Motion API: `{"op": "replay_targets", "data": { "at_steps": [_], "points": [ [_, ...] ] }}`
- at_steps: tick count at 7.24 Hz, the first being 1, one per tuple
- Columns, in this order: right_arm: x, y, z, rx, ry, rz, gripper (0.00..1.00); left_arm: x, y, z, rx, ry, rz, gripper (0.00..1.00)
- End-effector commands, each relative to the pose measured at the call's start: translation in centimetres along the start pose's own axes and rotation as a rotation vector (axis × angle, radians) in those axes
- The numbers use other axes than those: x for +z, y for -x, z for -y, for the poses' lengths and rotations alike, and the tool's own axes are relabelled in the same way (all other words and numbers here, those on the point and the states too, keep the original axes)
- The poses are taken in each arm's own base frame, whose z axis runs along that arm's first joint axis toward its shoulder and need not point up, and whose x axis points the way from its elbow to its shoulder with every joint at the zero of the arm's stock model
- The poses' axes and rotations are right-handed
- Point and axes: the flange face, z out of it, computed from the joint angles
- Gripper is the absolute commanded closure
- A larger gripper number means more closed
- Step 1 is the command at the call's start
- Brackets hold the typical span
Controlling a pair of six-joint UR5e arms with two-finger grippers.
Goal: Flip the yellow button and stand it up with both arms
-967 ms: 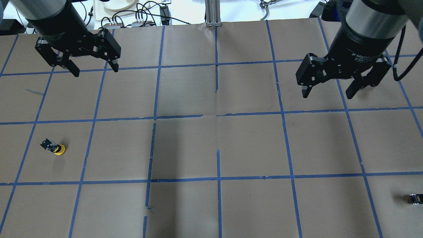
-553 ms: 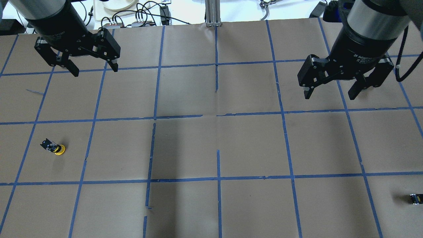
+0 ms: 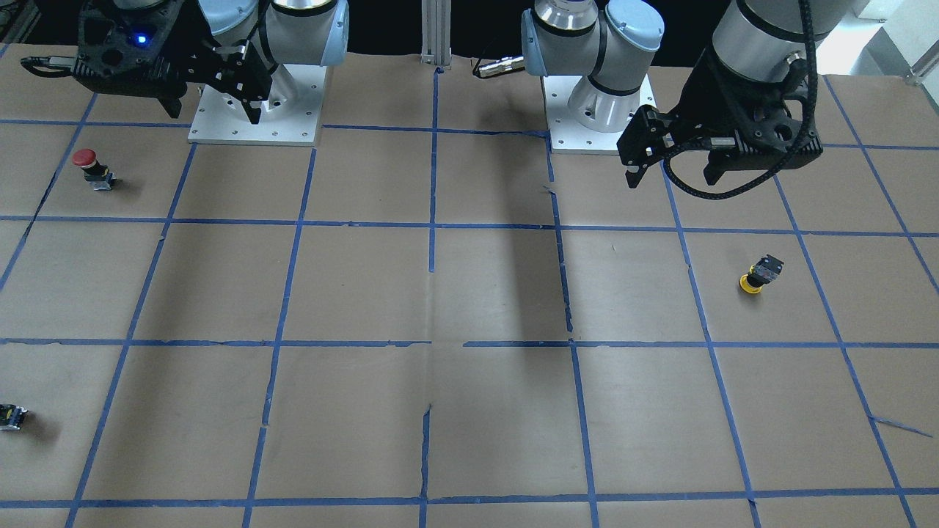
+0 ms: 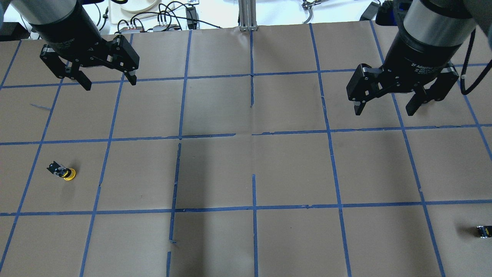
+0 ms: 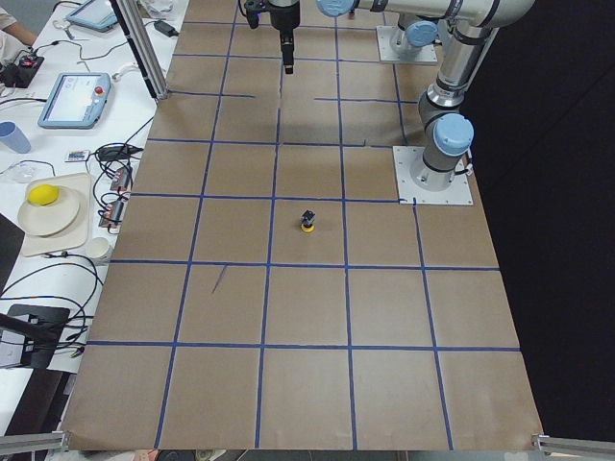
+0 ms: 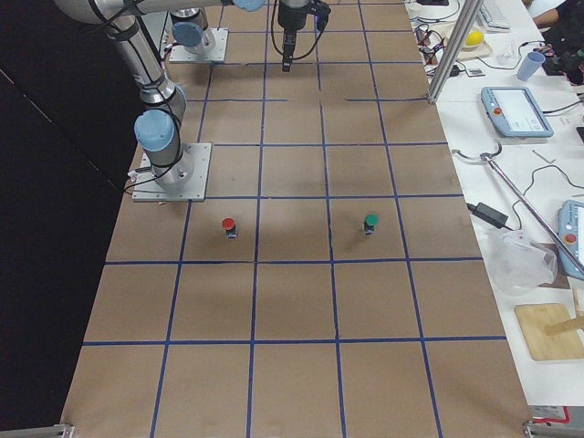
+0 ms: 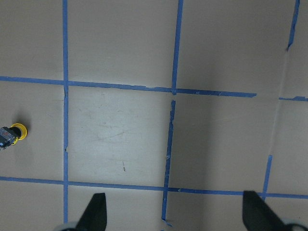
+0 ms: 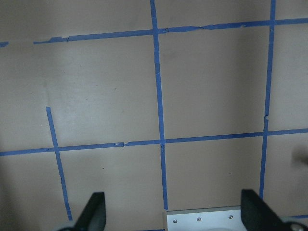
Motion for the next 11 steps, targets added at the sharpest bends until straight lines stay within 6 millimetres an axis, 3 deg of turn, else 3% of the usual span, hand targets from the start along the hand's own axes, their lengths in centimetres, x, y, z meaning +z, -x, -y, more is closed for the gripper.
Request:
{"op": "replay_targets", "data": {
  "at_steps": [1, 3, 4, 5, 8, 11],
  "points": [
    [0.0, 0.0, 0.0, 0.001, 0.001, -0.001, 0.00, -0.1, 0.4, 0.0, -0.004, -0.002, 0.000, 0.00],
    [0.0, 0.0, 0.0, 0.004, -0.002, -0.001, 0.00, 0.1, 0.5, 0.0, -0.003, 0.002, 0.004, 0.00],
    [0.0, -0.1, 0.0, 0.005, 0.001, -0.002, 0.00, 1.1, 1.0, 0.1, 0.037, 0.021, 0.005, 0.00],
    [-0.1, -0.1, -0.1, 0.005, -0.004, -0.002, 0.00, 3.2, 3.1, 0.4, 0.069, 0.067, 0.005, 0.00],
    [-0.3, -0.1, -0.3, 0.007, -0.008, -0.002, 0.00, 4.7, 12.7, 0.3, 0.156, 0.103, -0.020, 0.01],
    [-0.3, 0.0, -0.4, 0.007, -0.011, 0.000, 0.00, 9.2, 24.0, -1.9, 0.267, 0.158, -0.055, 0.01]
  ]
}}
